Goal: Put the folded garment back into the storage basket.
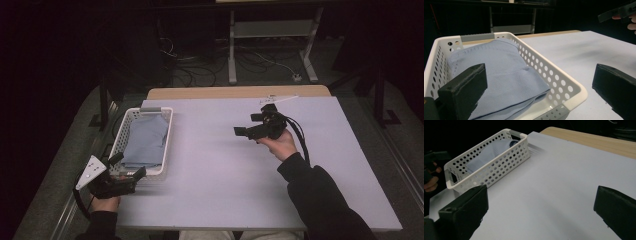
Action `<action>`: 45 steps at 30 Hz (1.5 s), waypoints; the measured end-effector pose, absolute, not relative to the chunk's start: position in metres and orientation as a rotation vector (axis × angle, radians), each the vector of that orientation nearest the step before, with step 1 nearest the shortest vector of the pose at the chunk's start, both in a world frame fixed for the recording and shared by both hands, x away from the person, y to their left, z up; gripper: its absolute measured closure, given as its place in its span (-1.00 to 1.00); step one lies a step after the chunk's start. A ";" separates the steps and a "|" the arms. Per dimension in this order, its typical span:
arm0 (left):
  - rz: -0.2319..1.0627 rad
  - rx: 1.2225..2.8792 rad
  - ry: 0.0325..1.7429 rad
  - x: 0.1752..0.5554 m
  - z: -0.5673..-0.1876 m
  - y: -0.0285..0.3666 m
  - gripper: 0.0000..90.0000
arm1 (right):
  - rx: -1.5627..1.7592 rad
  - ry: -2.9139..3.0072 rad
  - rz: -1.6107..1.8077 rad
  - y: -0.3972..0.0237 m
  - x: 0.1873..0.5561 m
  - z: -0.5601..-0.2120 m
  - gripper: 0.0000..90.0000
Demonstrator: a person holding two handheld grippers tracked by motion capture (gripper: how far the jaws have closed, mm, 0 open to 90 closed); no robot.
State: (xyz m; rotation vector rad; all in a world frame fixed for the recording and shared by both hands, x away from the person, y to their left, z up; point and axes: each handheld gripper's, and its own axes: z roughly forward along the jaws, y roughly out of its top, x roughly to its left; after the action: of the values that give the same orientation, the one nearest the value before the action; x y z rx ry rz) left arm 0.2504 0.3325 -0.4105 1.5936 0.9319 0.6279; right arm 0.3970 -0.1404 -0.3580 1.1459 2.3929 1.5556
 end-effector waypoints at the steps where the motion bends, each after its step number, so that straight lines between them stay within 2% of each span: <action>1: 0.628 1.593 0.932 0.250 -0.410 0.332 -1.00 | 1.150 2.389 1.545 -0.144 0.395 -0.359 -1.00; 45: 0.630 1.597 0.933 0.252 -0.411 0.331 -1.00 | 1.244 2.251 1.502 -0.239 0.353 -0.376 -1.00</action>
State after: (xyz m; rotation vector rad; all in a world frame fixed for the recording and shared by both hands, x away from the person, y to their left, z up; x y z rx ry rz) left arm 0.2517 0.3309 -0.4106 1.5974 0.9334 0.6299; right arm 0.3525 -0.2388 -0.3759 1.2443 2.2506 1.5017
